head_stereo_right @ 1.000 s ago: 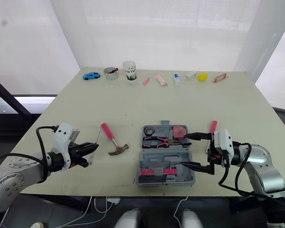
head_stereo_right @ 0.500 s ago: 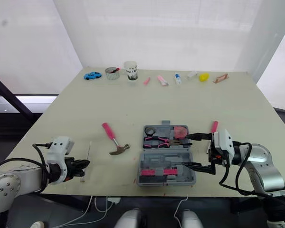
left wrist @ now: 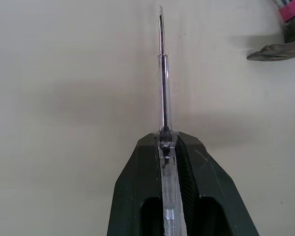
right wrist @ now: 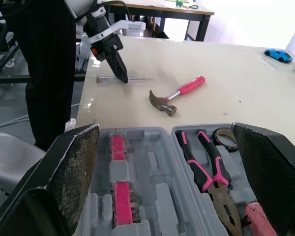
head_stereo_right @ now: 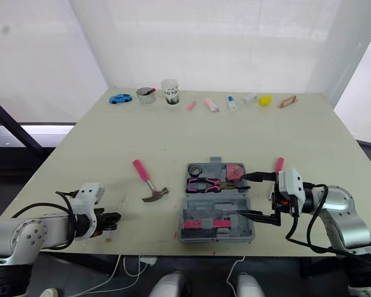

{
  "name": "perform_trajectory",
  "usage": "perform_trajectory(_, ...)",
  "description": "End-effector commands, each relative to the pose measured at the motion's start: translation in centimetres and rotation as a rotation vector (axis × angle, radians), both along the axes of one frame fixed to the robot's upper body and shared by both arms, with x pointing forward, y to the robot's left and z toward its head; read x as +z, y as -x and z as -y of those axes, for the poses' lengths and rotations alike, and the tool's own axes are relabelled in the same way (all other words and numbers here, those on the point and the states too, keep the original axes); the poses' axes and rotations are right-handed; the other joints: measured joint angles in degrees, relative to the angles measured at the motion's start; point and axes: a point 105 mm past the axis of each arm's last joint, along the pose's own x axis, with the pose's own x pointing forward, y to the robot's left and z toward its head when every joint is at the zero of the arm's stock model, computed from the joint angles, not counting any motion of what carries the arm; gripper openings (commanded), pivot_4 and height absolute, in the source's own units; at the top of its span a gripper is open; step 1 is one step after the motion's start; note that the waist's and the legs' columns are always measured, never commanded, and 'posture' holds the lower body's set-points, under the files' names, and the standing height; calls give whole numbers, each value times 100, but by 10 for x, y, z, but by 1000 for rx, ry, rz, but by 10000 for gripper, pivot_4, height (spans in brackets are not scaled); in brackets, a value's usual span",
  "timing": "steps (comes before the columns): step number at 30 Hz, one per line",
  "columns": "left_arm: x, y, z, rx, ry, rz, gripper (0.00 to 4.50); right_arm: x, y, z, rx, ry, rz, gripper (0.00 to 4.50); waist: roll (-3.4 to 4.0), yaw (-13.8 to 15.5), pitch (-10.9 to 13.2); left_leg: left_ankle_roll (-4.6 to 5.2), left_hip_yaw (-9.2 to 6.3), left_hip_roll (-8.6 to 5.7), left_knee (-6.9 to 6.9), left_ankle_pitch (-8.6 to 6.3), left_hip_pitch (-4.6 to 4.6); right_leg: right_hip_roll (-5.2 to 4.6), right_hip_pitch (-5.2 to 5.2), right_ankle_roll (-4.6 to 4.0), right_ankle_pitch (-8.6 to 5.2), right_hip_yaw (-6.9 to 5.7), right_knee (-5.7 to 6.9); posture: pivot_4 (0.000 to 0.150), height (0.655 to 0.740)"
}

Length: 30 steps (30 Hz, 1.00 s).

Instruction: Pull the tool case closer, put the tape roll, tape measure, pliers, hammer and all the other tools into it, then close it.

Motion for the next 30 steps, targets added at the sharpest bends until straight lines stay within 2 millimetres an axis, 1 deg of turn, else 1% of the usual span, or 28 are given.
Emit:
perform_trajectory(1, 2, -8, -7, 3, -47, 33, 341, 11, 2, -1, 8, -8, 55, 45000, 8, 2, -4, 0, 0, 0, 0, 0, 1, 0, 0, 0, 0, 0, 0, 1500, 7400)
perform_trajectory(5, 3, -14, -6, -8, -57, 55, 341, 11, 1, -1, 4, -10, 56, 45000, 20, 7, -7, 0, -2, 0, 0, 0, 2, -2, 0, 0, 0, -1, 0, 1500, 7400)
perform_trajectory(8, 2, -12, -5, -11, -60, 60, 341, 11, 2, -2, 3, -12, 55, 45000, 29, 10, -8, 0, -5, -1, 0, 0, 2, -4, 0, 0, 0, -1, 0, 1500, 7400)
perform_trajectory(10, 1, -9, -6, -6, -68, 68, 9826, 11, 3, -2, 1, -12, 54, 45000, 30, 5, -7, 0, -12, -1, -2, 0, 2, -5, 0, 0, 0, 0, 0, 1500, 7400)
perform_trajectory(11, 1, -8, -7, -2, -71, 73, 13613, 10, 3, -1, 0, -12, 53, 45000, 29, -3, -7, 0, -17, 0, -2, 0, 2, -5, -2, 0, 0, 2, 0, 1500, 7400)
perform_trajectory(14, 2, -4, -11, 8, -89, 107, 27142, 9, 3, -1, -1, -11, 49, 45000, 28, -13, -6, 0, -15, 1, -9, 0, 1, -6, -6, 0, 0, 11, -6, 1500, 7400)
perform_trajectory(17, 3, 0, -10, 7, -101, 146, 41509, 8, 4, -1, 0, -11, 46, 45000, 25, -56, -5, 0, -10, 1, -33, 0, 2, -6, -11, -1, 0, 17, -22, 1500, 7400)
perform_trajectory(18, 2, 3, -9, 9, -107, 156, 44814, 8, 4, -1, 1, -11, 45, 45000, 25, -63, -5, 0, -10, 1, -38, 0, 2, -5, -12, -1, 1, 17, -27, 1500, 7400)
perform_trajectory(20, 0, 9, -7, 13, -122, 184, 44814, 8, 4, -2, 1, -12, 45, 45000, 25, -98, -5, 0, -8, 1, -53, 0, 2, -6, -12, -1, 1, 17, -41, 1500, 7400)
perform_trajectory(23, -1, 12, -4, 13, -157, 259, 44814, 7, 4, -2, 2, -13, 43, 45000, 25, -135, -5, 0, -5, 2, -72, -1, -3, -7, -11, -1, 2, 18, -72, 1500, 7400)
perform_trajectory(25, -6, 15, 7, 26, -142, 342, 44814, 7, 5, -2, 5, -13, 41, 45000, 22, -137, -4, 1, 1, 1, -78, -3, -6, -10, -10, 0, 2, 19, -87, 1500, 7400)
perform_trajectory(30, -18, 27, 22, 57, -140, 440, 44814, 7, 4, -2, 3, -11, 43, 45000, 18, -120, -5, 10, 7, 1, -82, -8, -9, -34, -9, 2, 2, 20, -98, 1500, 7400)
